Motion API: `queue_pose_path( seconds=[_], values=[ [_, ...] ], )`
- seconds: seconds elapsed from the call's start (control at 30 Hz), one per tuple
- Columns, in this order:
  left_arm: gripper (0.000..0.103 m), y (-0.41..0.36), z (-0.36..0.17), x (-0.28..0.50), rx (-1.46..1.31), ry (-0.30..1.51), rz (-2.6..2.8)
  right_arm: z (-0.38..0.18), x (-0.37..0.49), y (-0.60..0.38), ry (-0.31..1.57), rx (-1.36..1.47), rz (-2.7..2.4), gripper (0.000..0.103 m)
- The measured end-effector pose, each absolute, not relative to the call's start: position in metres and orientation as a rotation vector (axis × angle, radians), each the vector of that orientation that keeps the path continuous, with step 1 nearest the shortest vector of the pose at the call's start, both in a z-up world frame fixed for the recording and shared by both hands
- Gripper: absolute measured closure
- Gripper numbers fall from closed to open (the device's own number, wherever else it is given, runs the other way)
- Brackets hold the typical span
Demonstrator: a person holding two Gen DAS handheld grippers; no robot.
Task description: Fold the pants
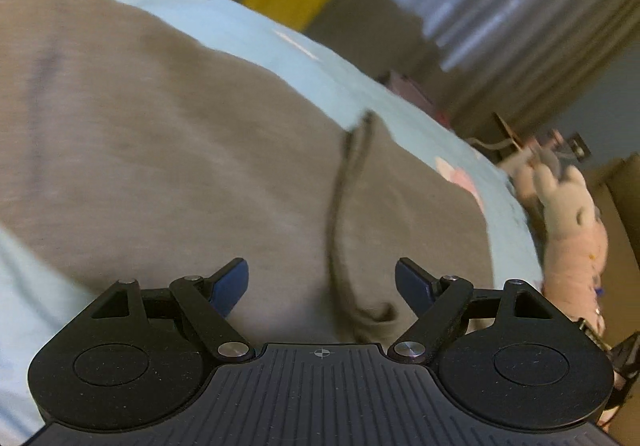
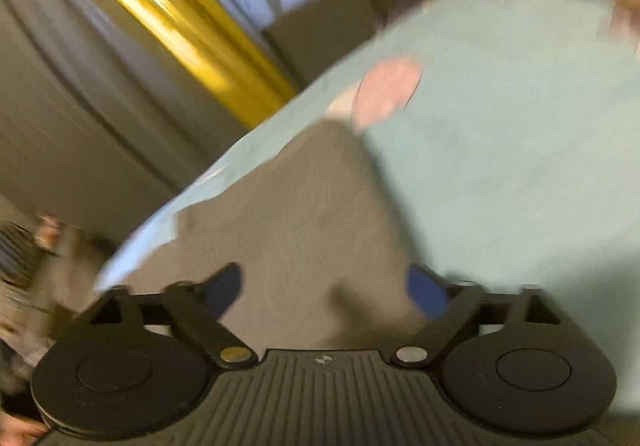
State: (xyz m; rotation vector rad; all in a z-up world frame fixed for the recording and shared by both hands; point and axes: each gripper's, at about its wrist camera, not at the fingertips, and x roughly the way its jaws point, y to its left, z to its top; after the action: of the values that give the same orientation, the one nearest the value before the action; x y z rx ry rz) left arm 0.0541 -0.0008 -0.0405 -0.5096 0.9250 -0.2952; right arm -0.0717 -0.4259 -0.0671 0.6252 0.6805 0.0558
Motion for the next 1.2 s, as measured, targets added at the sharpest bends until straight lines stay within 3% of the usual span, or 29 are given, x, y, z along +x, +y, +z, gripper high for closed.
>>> queue_pose_path(
  seconds=[0.17,0.23,0.47,0.5,0.53,0.57,0.93,1.2],
  values=[
    [0.024,-0.044,-0.064,0.095,-0.509,1.025,-0.318,-0.095,-0.058,-0.435,0.776,0.755,0.042,0.007],
    [0.034,-0.056,-0.08,0.111,-0.517,1.083,-0.312,-0.101,-0.051,-0.436,0.795,0.782,0.053,0.007],
    [0.04,-0.057,-0.109,0.131,-0.749,1.127,-0.347,-0.112,-0.042,-0.438,0.775,0.806,0.103,0.007],
    [0.054,-0.056,-0.112,0.133,-0.768,1.136,-0.35,-0.112,-0.045,-0.437,0.769,0.807,0.107,0.007],
    [0.078,-0.055,-0.115,0.135,-0.772,1.148,-0.347,-0.113,-0.043,-0.437,0.765,0.806,0.11,0.007],
    [0.087,-0.054,-0.118,0.136,-0.762,1.164,-0.337,-0.114,-0.042,-0.436,0.763,0.806,0.113,0.006],
    [0.088,-0.07,-0.066,0.127,-0.522,1.063,-0.385,-0.113,-0.044,-0.436,0.766,0.807,0.127,0.005],
    [0.087,-0.039,-0.055,0.125,-0.444,1.042,-0.289,-0.111,-0.04,-0.425,0.788,0.747,0.161,0.005]
  ],
)
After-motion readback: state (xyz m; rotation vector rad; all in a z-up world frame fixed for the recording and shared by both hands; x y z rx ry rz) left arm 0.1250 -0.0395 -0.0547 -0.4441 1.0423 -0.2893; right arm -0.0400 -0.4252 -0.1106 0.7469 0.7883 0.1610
